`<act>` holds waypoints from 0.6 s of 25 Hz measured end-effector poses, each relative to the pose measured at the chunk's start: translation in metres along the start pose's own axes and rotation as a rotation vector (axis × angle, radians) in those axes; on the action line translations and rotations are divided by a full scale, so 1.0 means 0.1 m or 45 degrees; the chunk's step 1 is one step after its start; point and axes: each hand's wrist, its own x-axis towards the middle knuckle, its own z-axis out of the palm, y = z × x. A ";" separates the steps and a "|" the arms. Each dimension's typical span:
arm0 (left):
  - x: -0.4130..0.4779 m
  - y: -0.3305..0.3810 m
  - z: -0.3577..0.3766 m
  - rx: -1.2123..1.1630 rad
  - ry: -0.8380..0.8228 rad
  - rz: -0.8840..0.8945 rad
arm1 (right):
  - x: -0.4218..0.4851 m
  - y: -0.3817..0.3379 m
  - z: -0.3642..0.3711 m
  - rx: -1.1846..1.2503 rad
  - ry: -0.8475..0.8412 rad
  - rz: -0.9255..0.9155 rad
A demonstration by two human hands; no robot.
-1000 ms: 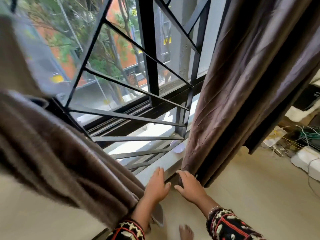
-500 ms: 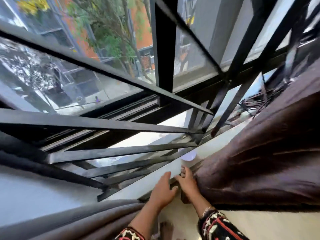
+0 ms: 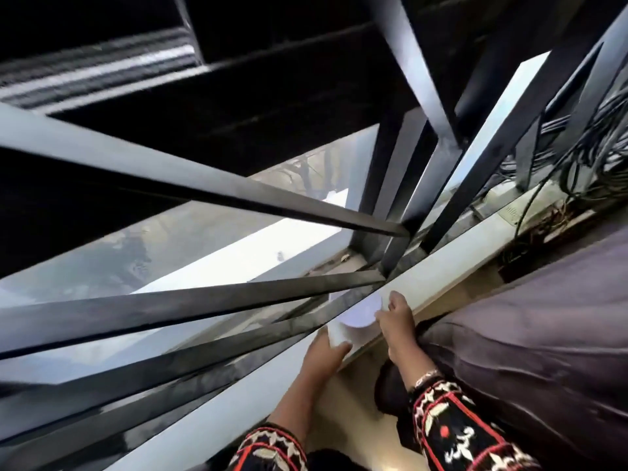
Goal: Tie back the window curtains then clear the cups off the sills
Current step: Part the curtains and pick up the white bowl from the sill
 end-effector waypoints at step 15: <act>-0.90 0.03 0.15 -0.581 -0.084 -0.196 | -0.91 0.37 -0.33 0.025 -0.180 0.225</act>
